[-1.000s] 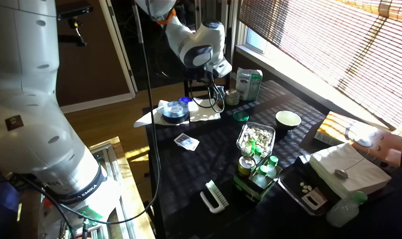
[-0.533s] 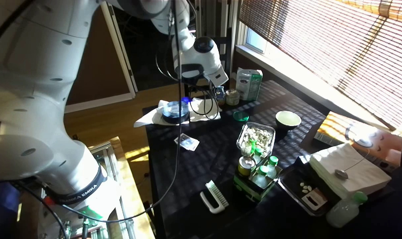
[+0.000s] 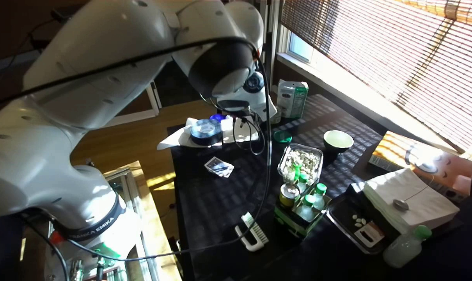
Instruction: Put the packet in the bowl
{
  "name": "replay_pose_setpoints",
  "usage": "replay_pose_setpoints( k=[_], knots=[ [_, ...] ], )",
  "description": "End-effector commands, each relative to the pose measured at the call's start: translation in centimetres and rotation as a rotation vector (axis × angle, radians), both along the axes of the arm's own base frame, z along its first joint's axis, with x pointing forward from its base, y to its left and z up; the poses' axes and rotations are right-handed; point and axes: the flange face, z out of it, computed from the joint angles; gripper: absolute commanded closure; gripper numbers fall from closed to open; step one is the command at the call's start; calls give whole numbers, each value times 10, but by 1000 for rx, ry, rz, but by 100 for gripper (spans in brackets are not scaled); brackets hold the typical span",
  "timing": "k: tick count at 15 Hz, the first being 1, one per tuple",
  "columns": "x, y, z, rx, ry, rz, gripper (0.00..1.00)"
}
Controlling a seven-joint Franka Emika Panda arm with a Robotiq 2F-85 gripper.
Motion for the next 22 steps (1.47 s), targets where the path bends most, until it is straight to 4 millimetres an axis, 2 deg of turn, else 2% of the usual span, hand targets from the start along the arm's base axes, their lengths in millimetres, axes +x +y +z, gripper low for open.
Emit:
replay_pose_setpoints(
  k=[1,5,8,11,13,15,17,19,20,22],
  knots=[
    [-3,-9,-21,54,-18,84,0],
    [-8,-2,-31,107,-34,125,0],
    [-9,7,-31,122,-50,108,0],
    [-7,9,-28,94,-79,89,14],
    [-6,6,-28,56,-104,70,29],
    [-6,6,-30,42,-110,60,34],
    [-7,8,-33,30,-114,60,31],
    [-9,12,-36,24,-114,63,33],
    [-9,14,-36,23,-115,66,50],
    [-10,17,-36,21,-119,67,62]
  ],
)
